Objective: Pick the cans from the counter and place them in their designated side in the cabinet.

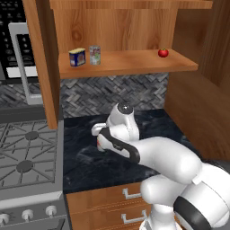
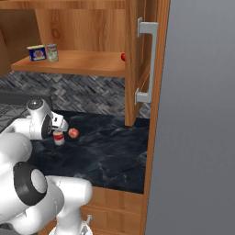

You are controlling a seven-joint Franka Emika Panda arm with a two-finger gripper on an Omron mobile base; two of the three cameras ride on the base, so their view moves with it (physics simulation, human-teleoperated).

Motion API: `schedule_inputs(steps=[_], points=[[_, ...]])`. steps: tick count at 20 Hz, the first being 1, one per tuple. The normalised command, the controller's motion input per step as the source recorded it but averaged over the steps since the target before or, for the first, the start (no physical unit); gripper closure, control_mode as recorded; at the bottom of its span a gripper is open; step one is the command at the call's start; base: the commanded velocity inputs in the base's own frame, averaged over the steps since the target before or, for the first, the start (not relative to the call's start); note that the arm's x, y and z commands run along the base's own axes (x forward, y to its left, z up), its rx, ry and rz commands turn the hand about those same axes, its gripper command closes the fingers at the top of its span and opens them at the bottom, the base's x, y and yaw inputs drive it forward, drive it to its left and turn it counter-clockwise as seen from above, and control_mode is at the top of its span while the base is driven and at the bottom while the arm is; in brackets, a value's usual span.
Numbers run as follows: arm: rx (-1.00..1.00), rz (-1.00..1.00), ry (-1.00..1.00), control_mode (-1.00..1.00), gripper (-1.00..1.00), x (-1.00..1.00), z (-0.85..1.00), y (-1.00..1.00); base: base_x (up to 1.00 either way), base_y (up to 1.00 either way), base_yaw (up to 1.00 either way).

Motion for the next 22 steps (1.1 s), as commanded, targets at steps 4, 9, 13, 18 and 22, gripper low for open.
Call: schedule_inputs(steps=[4, 9, 13, 18, 22], points=[[0.0, 0.0, 0.0, -1.0, -1.0, 0.13, -0.15, 0.09, 0.0, 0.0, 0.0], [0.0, 0.0, 0.0, -1.0, -1.0, 0.14, -0.21, 0.07, 0.0, 0.0, 0.0], [0.0, 0.0, 0.0, -1.0, -1.0, 0.13, -0.21, 0.04, 0.0, 0.0, 0.0], [0.0, 0.0, 0.0, -1.0, -1.0, 0.14, -0.17, 0.0, 0.0, 0.0, 0.0], [0.0, 0.0, 0.0, -1.0, -1.0, 0.15, -0.18, 0.0, 0.0, 0.0, 0.0]])
